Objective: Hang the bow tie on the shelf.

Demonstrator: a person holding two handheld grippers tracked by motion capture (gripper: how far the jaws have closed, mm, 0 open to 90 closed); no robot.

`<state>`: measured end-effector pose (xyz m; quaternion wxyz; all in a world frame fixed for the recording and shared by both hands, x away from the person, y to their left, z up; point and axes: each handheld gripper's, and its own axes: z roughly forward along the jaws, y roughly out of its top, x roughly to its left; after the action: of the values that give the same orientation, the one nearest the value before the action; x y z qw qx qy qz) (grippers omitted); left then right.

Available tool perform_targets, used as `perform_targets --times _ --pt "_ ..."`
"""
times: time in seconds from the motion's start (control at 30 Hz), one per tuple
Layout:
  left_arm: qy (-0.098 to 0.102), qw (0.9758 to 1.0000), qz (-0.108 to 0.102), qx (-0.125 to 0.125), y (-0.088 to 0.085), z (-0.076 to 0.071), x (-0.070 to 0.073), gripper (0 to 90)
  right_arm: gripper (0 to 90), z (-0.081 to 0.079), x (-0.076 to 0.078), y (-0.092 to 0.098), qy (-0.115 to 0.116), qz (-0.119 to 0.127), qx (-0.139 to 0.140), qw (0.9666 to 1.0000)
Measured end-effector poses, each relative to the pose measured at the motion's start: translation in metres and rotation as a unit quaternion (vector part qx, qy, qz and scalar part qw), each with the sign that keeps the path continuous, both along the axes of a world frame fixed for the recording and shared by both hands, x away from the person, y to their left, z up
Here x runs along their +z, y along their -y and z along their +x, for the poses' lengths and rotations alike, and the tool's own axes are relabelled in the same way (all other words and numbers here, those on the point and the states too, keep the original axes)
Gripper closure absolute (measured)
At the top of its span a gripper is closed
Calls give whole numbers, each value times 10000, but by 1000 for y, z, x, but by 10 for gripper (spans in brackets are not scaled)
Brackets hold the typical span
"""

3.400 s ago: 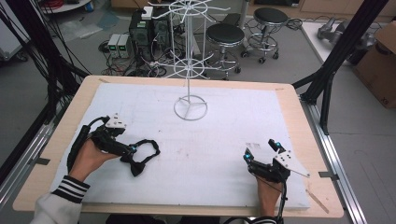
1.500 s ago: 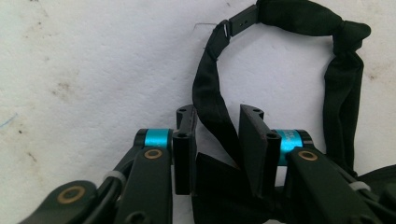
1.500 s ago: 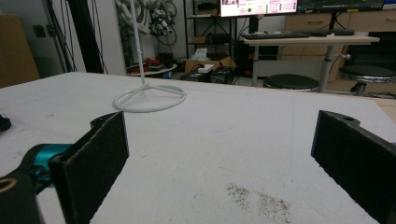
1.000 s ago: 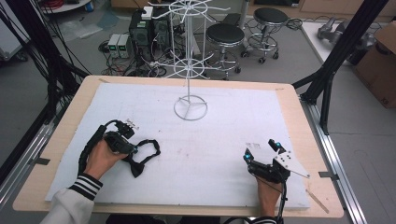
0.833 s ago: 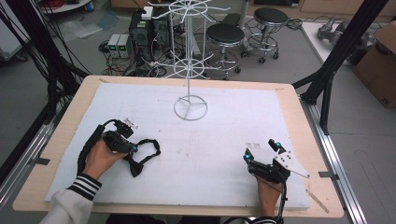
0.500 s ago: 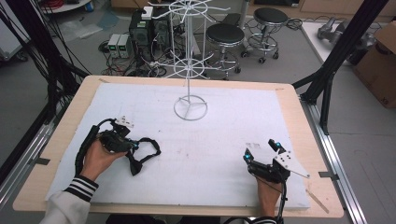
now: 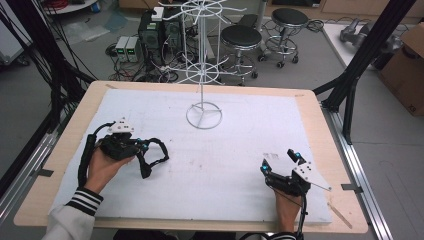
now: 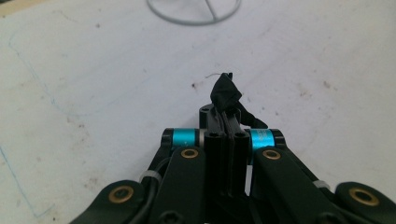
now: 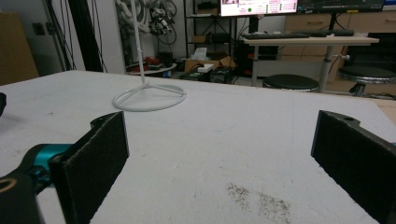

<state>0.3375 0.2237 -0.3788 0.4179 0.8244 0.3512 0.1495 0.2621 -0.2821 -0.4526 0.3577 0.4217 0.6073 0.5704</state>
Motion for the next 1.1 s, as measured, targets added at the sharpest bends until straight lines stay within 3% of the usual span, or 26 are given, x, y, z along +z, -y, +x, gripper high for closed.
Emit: perform_targets --times 0.23,0.37,0.47,0.73,1.1 --pt "231 9991 -368 20 -2 -1 5 883 30 0 0 0 7 -7 4 10000" --pt "310 9968 -733 31 0 -2 11 883 31 0 0 0 10 -8 6 10000" --pt "415 9953 -875 -16 2 -2 15 883 30 0 0 0 9 -9 6 10000" --pt "600 9937 -940 -129 10 -2 26 883 30 0 0 0 10 -11 2 10000" --pt "904 9906 -952 -383 29 2 56 883 31 0 0 0 5 -2 -3 10000"
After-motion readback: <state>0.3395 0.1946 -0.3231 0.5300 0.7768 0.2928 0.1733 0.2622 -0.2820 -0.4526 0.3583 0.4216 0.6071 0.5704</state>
